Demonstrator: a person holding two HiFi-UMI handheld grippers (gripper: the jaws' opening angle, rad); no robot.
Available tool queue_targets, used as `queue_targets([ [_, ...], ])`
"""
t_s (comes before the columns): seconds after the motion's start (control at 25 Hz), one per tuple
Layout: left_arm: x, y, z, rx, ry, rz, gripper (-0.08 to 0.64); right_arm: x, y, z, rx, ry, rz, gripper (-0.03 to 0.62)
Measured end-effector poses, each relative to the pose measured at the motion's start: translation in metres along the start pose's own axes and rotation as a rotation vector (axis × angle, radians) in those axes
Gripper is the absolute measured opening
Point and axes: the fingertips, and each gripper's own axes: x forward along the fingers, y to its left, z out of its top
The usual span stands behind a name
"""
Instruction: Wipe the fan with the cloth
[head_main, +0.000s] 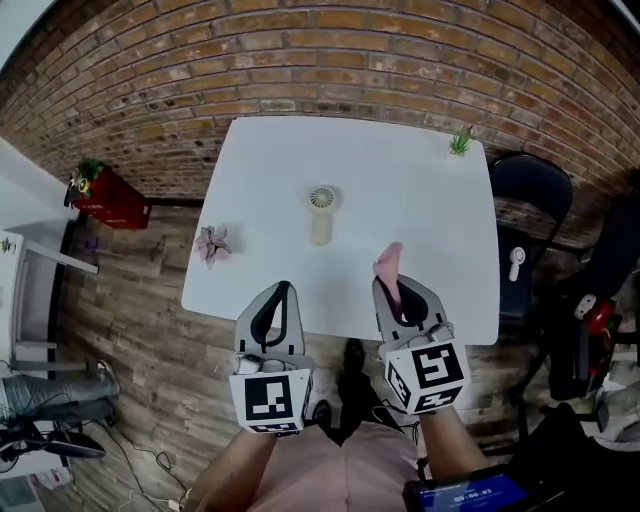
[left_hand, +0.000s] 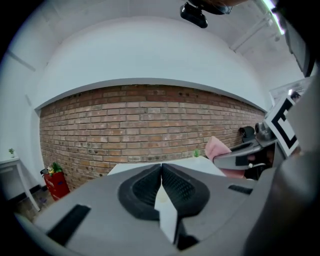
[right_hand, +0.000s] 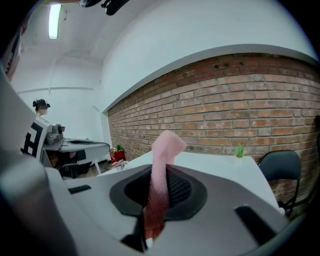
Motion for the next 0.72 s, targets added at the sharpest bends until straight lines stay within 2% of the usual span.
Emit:
queue_targets([
  [0.28, 0.052, 0.002, 0.03, 0.039, -0.009, 0.056, 0.012, 0.044, -0.033, 0.04, -0.022, -0.043, 0.075, 0.04],
  [0.52, 0.073, 0.0, 0.058, 0.041, -0.047, 0.092, 0.012, 0.056, -0.053, 0.069, -0.05, -0.086, 0.109, 0.04],
  [0.72, 0.083, 0.006, 0.063, 0.038, -0.06, 0.126, 0.012, 0.062, -0.064, 0.08, -0.065, -0.106, 0.118, 0.04],
])
